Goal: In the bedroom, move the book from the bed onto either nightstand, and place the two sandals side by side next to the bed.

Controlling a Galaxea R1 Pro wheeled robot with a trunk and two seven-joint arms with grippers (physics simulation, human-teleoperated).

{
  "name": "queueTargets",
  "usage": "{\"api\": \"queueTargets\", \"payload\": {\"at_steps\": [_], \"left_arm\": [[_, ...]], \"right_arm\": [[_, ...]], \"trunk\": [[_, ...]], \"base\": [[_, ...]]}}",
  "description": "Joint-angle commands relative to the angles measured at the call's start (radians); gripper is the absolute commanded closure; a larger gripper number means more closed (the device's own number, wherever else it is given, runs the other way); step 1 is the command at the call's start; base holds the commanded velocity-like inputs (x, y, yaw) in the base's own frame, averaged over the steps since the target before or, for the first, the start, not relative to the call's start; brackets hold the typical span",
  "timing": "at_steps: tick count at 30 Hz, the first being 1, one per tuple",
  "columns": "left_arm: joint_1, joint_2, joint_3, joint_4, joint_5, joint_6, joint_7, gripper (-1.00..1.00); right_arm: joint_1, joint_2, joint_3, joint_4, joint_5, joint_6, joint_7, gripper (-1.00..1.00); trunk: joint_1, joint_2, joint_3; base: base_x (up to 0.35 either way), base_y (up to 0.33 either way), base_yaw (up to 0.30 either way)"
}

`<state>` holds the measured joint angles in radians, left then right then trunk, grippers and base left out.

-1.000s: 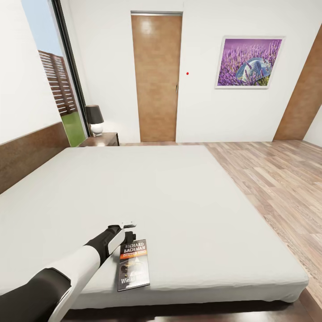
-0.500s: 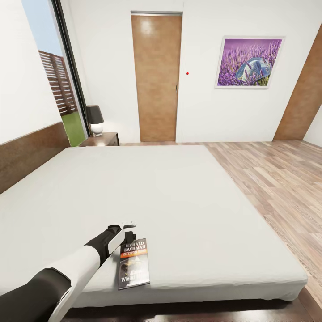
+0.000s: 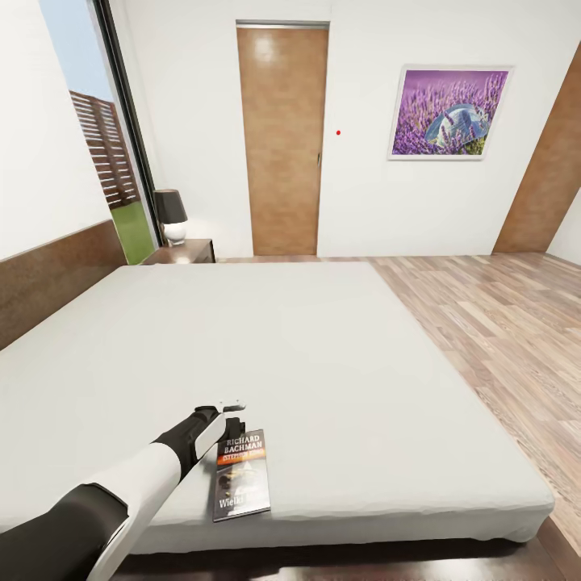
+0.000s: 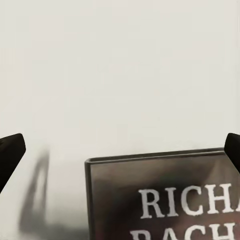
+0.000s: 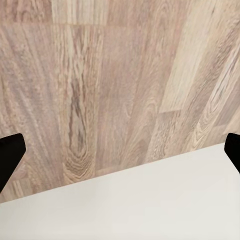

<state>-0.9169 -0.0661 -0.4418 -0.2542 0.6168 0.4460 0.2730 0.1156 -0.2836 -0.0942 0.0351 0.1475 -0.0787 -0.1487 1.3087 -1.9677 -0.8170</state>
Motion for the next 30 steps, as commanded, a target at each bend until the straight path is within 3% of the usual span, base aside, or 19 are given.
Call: {"api": "queueTargets", "payload": {"at_steps": [1,30], "left_arm": [[0.0,0.0,-0.008,-0.002,0.011,0.003,0.008,-1.0],[0.0,0.0,-0.008,-0.002,0.011,0.003,0.008,-1.0]], "right_arm": [[-0.001,0.0,-0.009,0.002,0.01,-0.006,-0.003,-1.0],[-0.001,0.0,-0.009,0.003,0.01,-0.006,-0.003,-1.0]], "trunk": [[0.0,0.0,-0.001],[0.0,0.0,-0.001]], "base": [[-0.002,0.0,0.0],[-0.016,0.0,0.0]]}}
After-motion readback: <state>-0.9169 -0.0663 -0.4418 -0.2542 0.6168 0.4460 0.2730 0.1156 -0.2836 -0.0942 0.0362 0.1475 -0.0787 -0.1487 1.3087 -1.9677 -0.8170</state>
